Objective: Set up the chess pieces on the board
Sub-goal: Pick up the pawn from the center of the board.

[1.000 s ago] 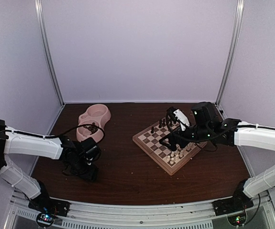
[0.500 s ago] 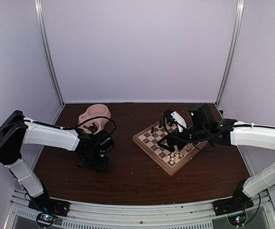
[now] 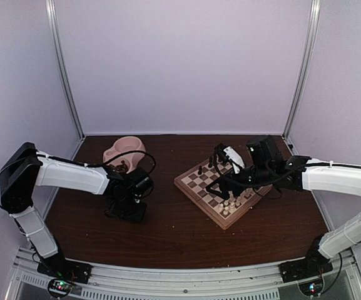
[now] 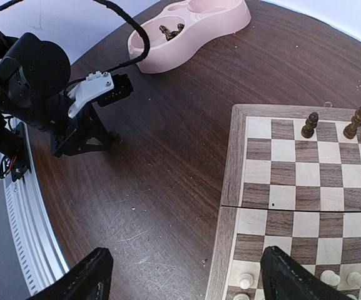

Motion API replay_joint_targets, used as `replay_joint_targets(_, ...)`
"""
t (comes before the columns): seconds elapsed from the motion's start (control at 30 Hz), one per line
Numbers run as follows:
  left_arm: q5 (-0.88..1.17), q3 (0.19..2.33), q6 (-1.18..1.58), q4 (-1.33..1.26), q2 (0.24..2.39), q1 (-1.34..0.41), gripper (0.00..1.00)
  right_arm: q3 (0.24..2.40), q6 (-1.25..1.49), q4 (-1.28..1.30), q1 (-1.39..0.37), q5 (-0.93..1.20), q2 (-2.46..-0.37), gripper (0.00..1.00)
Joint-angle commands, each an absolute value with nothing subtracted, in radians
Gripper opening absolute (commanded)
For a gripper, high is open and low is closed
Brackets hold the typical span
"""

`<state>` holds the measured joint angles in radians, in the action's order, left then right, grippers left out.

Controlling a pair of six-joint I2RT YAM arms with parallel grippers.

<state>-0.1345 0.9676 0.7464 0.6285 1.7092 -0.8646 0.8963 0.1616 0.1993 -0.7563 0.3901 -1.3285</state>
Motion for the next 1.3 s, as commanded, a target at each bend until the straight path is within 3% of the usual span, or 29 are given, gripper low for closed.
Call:
replay_joint_targets(0.0,-0.125,1.014,0.699,0.624,1.753,-0.858,0.33,0.923,0.164,0.205,-0.755,0.424,-1.344,0.84)
replay_joint_targets(0.17,-0.152,1.060,0.707,0.667,1.785,-0.857,0.31,0.923,0.161,0.215,-0.755,0.433,-1.340,0.83)
replay_joint_targets(0.4,-0.165,1.068,0.718,0.689,1.796,-0.857,0.15,0.926,0.157,0.229,-0.755,0.453,-1.344,0.80)
replay_joint_targets(0.83,-0.103,1.205,0.745,0.680,1.722,-0.851,0.10,0.931,0.193,0.167,-0.775,0.520,-1.382,0.76)
replay_joint_targets(1.03,0.089,1.201,0.873,0.448,1.617,-0.774,0.10,0.906,0.296,0.009,-0.801,0.509,-1.379,0.75)
replay_joint_targets(1.27,0.245,1.145,1.159,0.063,1.578,-0.741,0.08,0.903,0.420,-0.240,-0.846,0.411,-1.394,0.67)
